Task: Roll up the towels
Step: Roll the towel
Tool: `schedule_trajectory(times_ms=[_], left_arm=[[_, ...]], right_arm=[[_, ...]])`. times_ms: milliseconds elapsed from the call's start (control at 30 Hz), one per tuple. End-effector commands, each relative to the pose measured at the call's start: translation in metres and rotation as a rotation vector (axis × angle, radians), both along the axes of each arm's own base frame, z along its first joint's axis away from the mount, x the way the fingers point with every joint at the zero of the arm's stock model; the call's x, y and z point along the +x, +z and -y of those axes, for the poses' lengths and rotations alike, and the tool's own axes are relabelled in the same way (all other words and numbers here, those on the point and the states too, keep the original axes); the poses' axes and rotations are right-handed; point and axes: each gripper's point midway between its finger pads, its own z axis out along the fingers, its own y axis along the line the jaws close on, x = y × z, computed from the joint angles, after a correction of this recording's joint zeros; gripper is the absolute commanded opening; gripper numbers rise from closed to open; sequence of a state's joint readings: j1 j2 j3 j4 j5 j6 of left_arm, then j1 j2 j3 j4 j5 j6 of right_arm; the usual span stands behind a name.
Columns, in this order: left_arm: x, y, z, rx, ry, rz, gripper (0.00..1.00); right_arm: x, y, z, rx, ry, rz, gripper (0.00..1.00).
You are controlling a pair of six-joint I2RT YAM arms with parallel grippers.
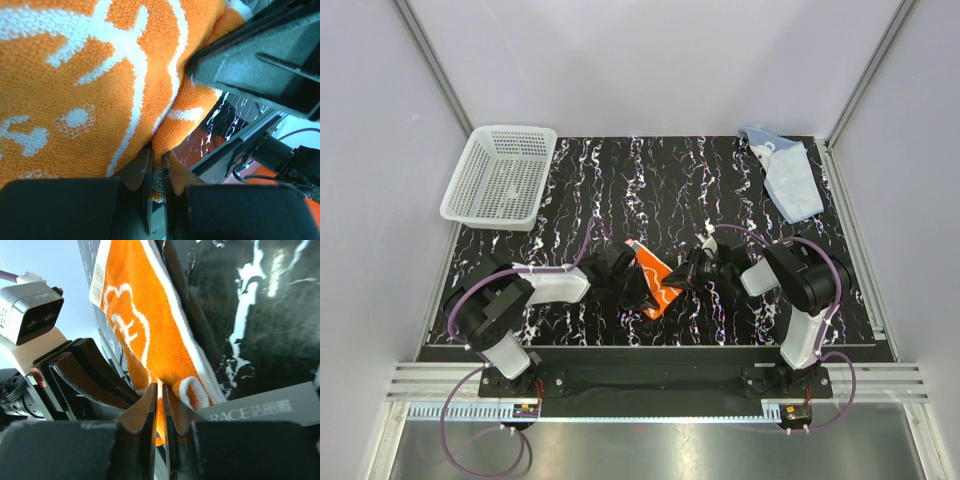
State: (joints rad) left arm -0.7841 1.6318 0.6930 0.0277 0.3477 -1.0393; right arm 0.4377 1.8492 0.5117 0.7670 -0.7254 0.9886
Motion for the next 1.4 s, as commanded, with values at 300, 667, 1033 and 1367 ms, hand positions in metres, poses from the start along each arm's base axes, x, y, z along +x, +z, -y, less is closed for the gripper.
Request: schedule_trajectory(times_ms=[300, 667, 1033, 1367], left_arm=[[-0.011, -0.019, -0.05, 0.223, 0.017, 0.022, 0.63], [0.006, 0.032, -0.073, 0.349, 0.012, 0.188, 0.7], [0.013, 0.019, -0.068, 0.378, -0.05, 0.2, 0.66], [0.017, 0.003, -0.058, 0.376, -0.09, 0.189, 0.61]], right_arm=[[0.005, -0.013, 0.01, -0.017, -0.024, 0.05, 0.14], [0.003, -0.015, 0.011, -0.025, -0.028, 0.059, 0.13], [0.011, 0.004, 0.014, -0.036, -0.049, 0.091, 0.14], [0.017, 0.08, 0.065, -0.363, -0.168, 0.261, 0.27]])
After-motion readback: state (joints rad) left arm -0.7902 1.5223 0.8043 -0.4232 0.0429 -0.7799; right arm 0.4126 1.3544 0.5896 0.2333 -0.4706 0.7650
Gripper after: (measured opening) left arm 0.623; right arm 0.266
